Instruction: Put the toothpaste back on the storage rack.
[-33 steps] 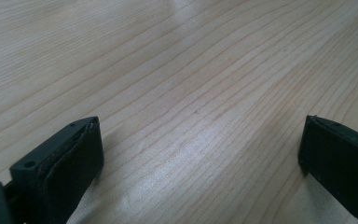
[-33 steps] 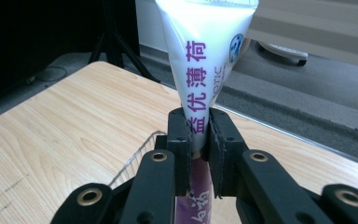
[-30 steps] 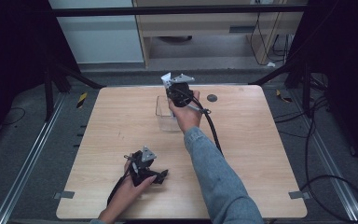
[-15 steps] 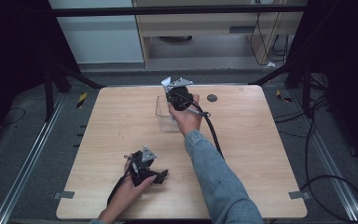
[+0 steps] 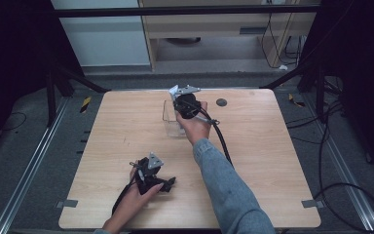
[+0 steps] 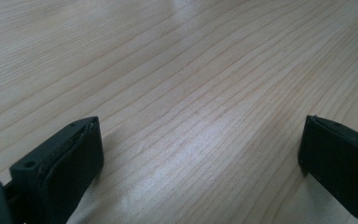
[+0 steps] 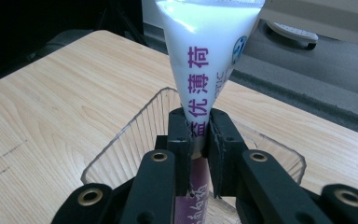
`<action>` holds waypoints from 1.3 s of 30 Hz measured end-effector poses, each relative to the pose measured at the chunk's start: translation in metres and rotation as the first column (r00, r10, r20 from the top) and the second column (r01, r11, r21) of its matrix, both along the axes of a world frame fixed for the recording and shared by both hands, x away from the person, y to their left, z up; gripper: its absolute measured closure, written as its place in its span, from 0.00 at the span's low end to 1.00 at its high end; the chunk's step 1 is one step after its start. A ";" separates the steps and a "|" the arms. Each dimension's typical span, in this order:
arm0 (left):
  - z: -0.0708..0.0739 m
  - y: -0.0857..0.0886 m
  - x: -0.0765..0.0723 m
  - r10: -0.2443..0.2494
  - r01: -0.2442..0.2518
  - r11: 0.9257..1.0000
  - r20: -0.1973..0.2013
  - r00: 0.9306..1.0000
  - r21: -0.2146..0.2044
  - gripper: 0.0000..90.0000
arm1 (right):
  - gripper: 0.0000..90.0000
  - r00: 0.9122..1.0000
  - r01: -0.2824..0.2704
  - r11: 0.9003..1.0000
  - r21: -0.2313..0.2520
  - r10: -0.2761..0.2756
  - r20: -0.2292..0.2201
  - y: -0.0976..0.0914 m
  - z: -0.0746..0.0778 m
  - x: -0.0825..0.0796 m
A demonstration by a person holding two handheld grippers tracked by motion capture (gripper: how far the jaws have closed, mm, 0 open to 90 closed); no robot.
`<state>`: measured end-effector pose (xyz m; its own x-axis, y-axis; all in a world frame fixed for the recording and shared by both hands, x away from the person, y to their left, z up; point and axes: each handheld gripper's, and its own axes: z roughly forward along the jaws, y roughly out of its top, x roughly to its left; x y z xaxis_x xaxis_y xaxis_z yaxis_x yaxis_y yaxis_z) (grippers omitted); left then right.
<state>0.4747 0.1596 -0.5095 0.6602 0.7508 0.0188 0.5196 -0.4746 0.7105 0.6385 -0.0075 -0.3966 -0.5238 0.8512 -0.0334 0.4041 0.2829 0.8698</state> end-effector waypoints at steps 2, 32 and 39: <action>0.000 0.000 0.000 0.000 0.000 1.000 0.000 1.000 0.000 0.00 | 0.89 1.000 -0.001 1.000 -0.002 0.001 -0.004 -0.001 -0.002 0.000; 0.000 0.000 0.000 0.000 0.000 1.000 0.000 1.000 0.000 0.00 | 0.89 0.999 -0.021 0.998 -0.060 0.018 -0.046 0.015 0.001 0.014; 0.000 0.000 0.000 0.000 0.000 1.000 0.000 1.000 0.000 0.00 | 0.89 0.998 -0.033 0.996 -0.079 0.029 -0.051 0.020 0.001 0.018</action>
<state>0.4746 0.1596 -0.5095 0.6599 0.7511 0.0188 0.5198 -0.4745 0.7104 0.6561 0.0121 -0.3952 -0.5530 0.8299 -0.0738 0.4364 0.3640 0.8229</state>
